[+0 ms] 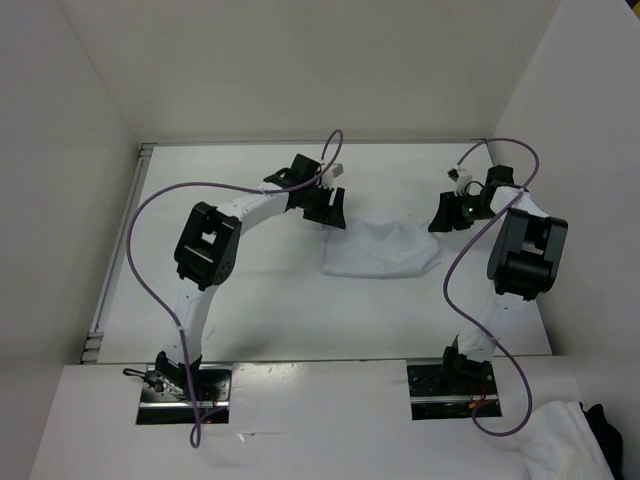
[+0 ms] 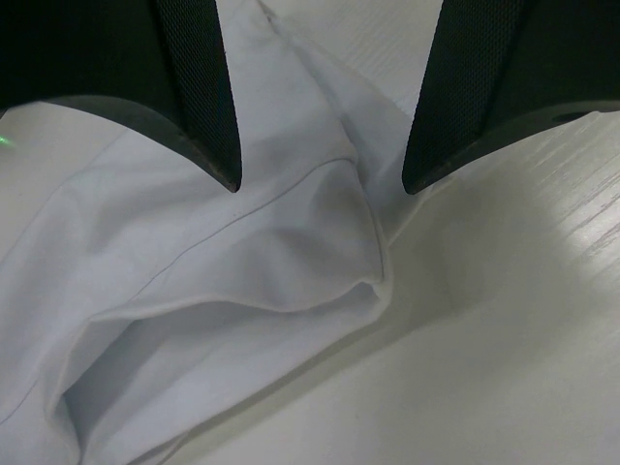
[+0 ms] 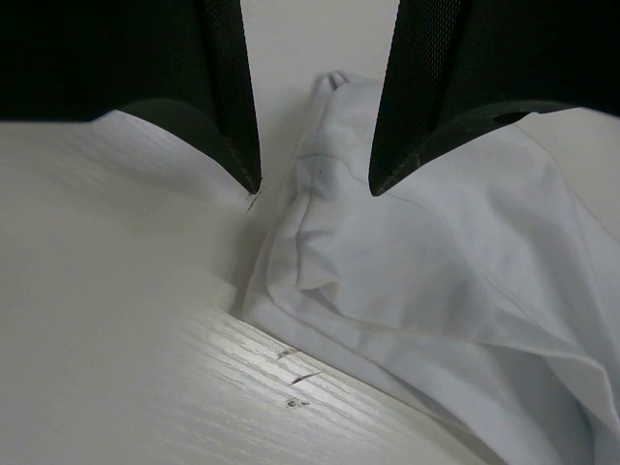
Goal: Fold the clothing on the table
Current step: Fold the skirt
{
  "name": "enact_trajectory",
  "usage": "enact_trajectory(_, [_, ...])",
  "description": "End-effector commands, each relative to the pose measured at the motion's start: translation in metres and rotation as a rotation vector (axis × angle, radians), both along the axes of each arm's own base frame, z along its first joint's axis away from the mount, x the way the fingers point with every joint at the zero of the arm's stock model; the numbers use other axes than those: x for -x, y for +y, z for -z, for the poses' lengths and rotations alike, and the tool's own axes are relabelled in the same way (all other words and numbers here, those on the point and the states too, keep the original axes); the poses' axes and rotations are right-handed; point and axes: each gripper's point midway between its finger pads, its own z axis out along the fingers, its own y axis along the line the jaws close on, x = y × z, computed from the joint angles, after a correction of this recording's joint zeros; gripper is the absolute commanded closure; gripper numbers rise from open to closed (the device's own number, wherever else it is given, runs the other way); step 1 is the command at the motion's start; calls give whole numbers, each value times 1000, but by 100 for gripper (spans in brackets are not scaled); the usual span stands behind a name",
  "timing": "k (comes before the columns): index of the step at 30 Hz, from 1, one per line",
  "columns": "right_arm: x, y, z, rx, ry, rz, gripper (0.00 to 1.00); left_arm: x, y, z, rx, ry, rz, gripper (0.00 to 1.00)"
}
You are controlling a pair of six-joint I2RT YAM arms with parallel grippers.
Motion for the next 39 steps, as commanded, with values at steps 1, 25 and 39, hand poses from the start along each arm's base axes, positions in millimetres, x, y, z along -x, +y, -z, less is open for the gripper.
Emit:
enact_trajectory(1, [-16, -1, -5, -10, -45, -23, 46, -9, -12, -13, 68, -25, 31, 25])
enact_trajectory(25, [-37, 9, 16, -56, 3, -54, 50, -10, -14, -3, 102, 8, 29, 39])
enact_trajectory(39, [-41, 13, 9, -64, -1, -38, 96, -11, -13, -2, 127, 12, 21, 97])
